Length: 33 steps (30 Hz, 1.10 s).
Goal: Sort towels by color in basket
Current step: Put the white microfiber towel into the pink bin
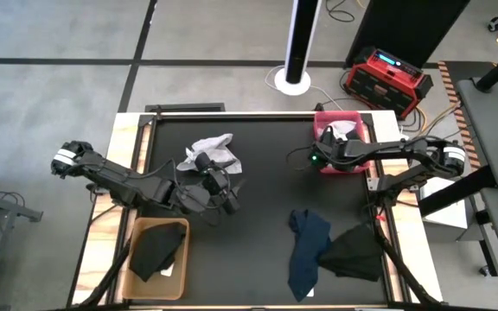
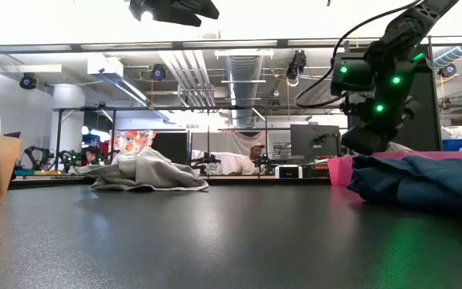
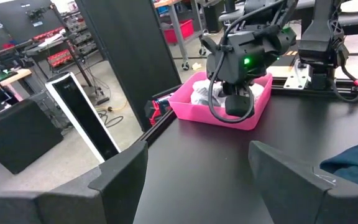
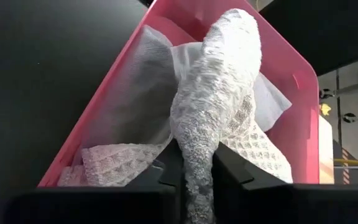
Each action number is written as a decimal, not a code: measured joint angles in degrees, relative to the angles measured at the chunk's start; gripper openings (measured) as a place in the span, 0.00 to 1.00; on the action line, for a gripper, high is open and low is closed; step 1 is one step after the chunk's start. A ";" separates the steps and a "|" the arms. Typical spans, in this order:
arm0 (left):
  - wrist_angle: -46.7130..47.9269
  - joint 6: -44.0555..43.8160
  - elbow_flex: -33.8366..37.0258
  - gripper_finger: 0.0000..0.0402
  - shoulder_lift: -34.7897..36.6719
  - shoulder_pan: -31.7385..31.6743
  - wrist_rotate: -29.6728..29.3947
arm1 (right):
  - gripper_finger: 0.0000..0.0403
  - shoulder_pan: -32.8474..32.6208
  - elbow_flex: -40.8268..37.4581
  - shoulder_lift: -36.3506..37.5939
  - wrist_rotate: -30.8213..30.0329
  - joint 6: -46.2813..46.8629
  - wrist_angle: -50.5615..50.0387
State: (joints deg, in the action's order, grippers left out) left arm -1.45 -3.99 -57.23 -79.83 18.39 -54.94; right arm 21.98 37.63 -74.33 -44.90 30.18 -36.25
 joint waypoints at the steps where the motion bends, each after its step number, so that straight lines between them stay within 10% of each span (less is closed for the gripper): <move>1: 0.00 0.00 0.00 0.66 0.00 0.00 0.01 | 0.15 0.00 -0.30 0.03 -0.06 0.09 0.57; 20: 0.02 0.00 0.00 0.66 0.00 0.02 0.02 | 0.50 0.02 3.50 3.89 3.33 0.07 -4.55; 28: 0.02 0.00 0.01 0.66 0.00 0.02 0.03 | 0.47 -0.13 5.47 10.06 5.29 -0.66 -4.66; 33: 0.02 0.00 0.00 0.66 0.00 0.02 0.02 | 0.27 -0.11 1.82 14.29 -0.98 0.37 -4.11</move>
State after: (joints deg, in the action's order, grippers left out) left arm -1.43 -3.99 -57.23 -79.83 18.41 -54.92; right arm 21.87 39.44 -60.05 -45.88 30.55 -40.37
